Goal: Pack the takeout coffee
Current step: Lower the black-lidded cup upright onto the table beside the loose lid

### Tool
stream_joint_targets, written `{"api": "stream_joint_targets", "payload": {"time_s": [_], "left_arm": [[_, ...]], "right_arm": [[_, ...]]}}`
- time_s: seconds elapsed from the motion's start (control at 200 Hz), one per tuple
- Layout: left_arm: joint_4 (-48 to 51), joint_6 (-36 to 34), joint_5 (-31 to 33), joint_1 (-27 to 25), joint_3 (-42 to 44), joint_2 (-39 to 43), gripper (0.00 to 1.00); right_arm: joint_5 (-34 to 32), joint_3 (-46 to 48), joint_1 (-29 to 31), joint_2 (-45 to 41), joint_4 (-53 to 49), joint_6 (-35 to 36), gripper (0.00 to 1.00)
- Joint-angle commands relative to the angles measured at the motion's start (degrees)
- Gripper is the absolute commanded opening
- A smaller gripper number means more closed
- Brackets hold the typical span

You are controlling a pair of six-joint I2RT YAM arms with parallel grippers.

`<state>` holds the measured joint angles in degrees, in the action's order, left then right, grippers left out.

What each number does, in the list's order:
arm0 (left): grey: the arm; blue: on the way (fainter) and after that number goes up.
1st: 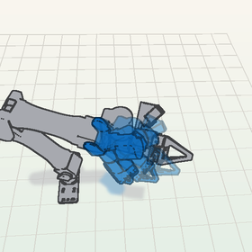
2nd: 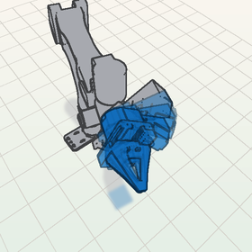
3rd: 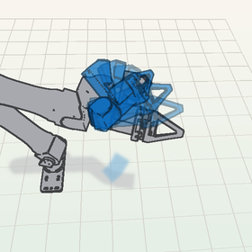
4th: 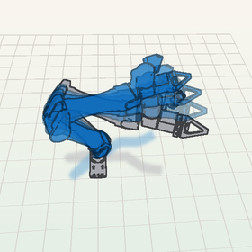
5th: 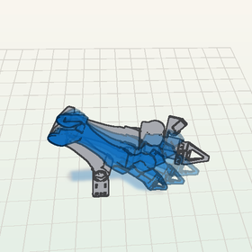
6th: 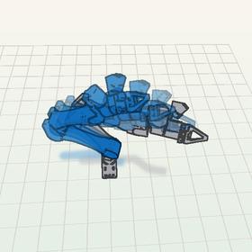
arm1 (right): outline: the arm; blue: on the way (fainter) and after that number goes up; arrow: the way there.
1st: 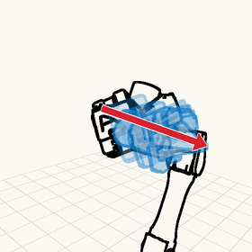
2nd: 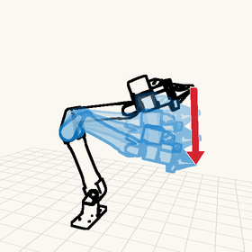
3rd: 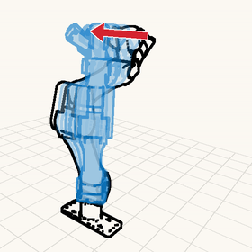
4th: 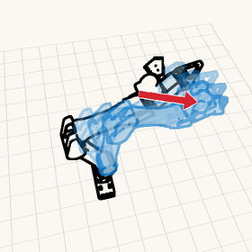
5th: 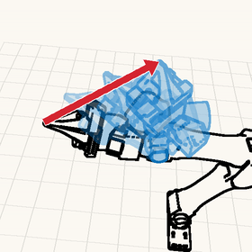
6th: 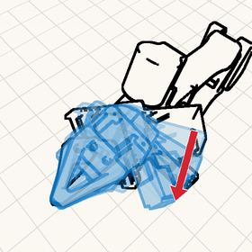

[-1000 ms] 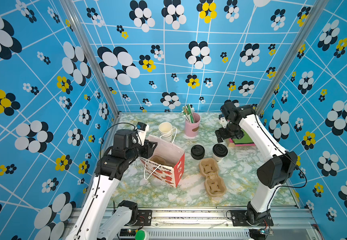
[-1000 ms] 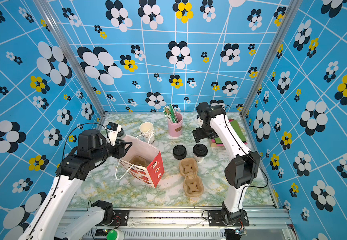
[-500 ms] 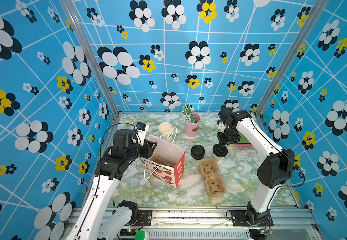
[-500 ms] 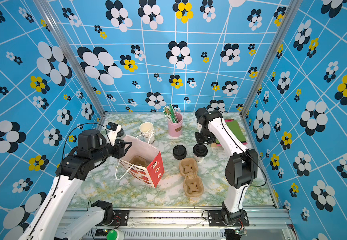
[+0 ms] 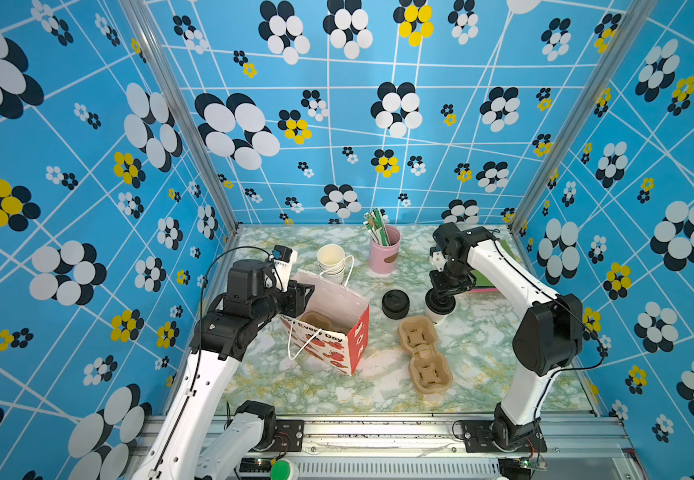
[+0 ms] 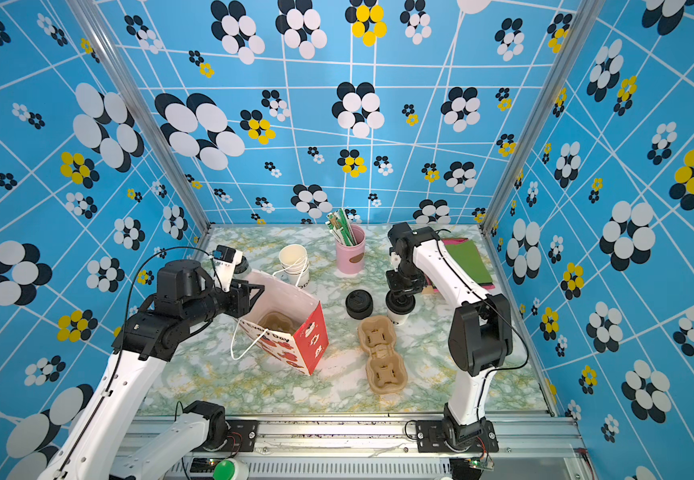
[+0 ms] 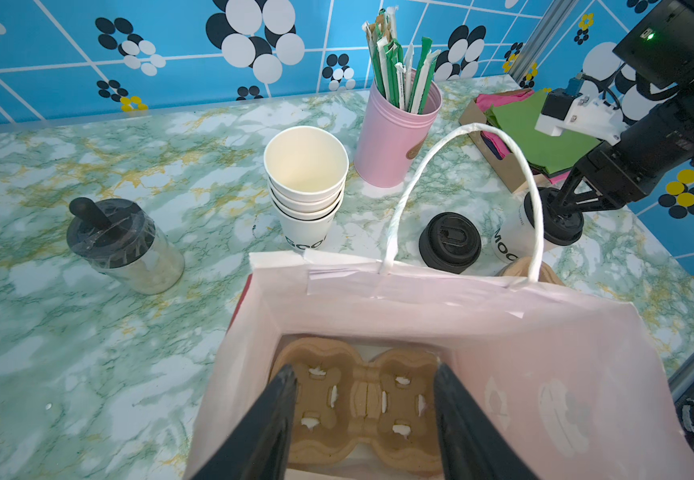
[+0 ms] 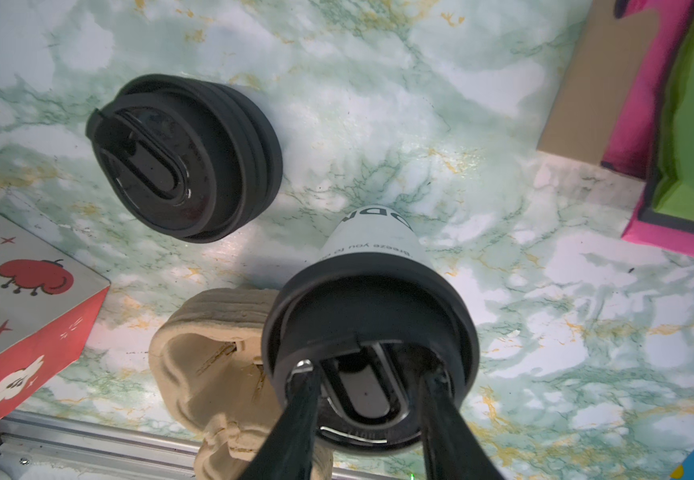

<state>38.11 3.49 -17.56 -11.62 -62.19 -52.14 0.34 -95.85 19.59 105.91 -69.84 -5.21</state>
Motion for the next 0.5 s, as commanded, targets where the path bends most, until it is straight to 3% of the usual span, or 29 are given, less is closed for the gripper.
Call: {"api": "stream_joint_targets", "payload": {"time_s": [0.0, 0.495], "left_arm": [[-0.68, 0.22, -0.63, 0.53, 0.46, 0.78, 0.55], [-0.93, 0.11, -0.52, 0.56, 0.56, 0.72, 0.55]], "right_arm": [[-0.16, 2.33, 1.01, 1.58, 0.23, -0.54, 0.41], [2.56, 12.19, 1.15, 3.48, 0.87, -0.81, 0.41]]}}
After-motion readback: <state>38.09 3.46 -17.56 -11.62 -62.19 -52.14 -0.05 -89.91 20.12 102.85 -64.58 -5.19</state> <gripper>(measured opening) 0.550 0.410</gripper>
